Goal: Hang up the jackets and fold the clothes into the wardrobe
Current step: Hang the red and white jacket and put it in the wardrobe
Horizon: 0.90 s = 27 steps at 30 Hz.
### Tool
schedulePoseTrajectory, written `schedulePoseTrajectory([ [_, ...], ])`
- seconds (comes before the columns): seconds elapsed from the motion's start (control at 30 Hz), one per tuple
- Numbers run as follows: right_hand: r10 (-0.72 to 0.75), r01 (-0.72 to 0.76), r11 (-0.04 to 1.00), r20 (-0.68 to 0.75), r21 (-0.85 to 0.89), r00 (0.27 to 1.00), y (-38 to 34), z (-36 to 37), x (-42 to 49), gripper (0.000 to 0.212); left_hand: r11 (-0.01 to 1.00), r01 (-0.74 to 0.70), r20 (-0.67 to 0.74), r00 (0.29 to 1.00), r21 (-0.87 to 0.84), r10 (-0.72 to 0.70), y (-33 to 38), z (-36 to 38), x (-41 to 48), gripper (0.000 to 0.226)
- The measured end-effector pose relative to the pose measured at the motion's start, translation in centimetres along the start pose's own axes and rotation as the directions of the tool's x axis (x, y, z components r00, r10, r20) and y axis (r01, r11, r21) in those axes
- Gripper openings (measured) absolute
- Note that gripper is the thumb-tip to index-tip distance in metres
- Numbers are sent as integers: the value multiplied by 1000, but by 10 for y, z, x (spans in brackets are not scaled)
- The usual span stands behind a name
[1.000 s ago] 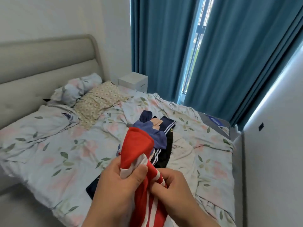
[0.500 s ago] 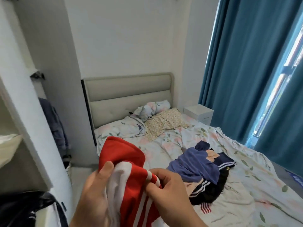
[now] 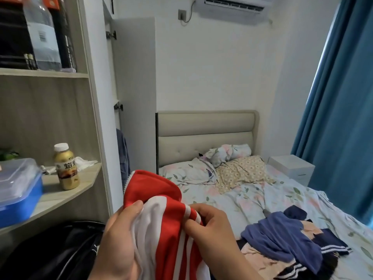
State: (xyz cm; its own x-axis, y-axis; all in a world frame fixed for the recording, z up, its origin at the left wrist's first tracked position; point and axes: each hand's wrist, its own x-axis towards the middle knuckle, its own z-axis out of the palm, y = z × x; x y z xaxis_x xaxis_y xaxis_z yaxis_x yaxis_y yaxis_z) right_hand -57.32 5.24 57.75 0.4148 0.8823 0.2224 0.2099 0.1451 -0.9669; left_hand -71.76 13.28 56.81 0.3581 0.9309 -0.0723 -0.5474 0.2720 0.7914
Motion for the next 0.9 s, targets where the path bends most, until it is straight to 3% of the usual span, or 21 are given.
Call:
schedulePoseTrajectory([
  [0.07, 12, -12, 1000, 3, -8, 1000, 0, 14, 12, 27, 997, 39, 17, 999, -62, -38, 7, -9, 9, 54],
  [0.13, 26, -26, 1000, 2, 1, 1000, -1, 29, 23, 21, 997, 43, -5, 999, -64, -43, 16, -19, 23, 63],
  [0.4, 58, -58, 998, -1, 5, 998, 13, 83, 79, 21, 995, -90, -20, 996, 40, 90, 42, -65, 92, 67],
  [0.63, 95, -96, 995, -45, -21, 994, 28, 115, 112, 21, 996, -85, -31, 996, 31, 86, 52, -85, 131, 50],
  [0.9, 156, -156, 988, 10, -1, 988, 57, 118, 156, 18, 981, -85, -56, 994, 174, 96, 36, -100, 180, 76],
])
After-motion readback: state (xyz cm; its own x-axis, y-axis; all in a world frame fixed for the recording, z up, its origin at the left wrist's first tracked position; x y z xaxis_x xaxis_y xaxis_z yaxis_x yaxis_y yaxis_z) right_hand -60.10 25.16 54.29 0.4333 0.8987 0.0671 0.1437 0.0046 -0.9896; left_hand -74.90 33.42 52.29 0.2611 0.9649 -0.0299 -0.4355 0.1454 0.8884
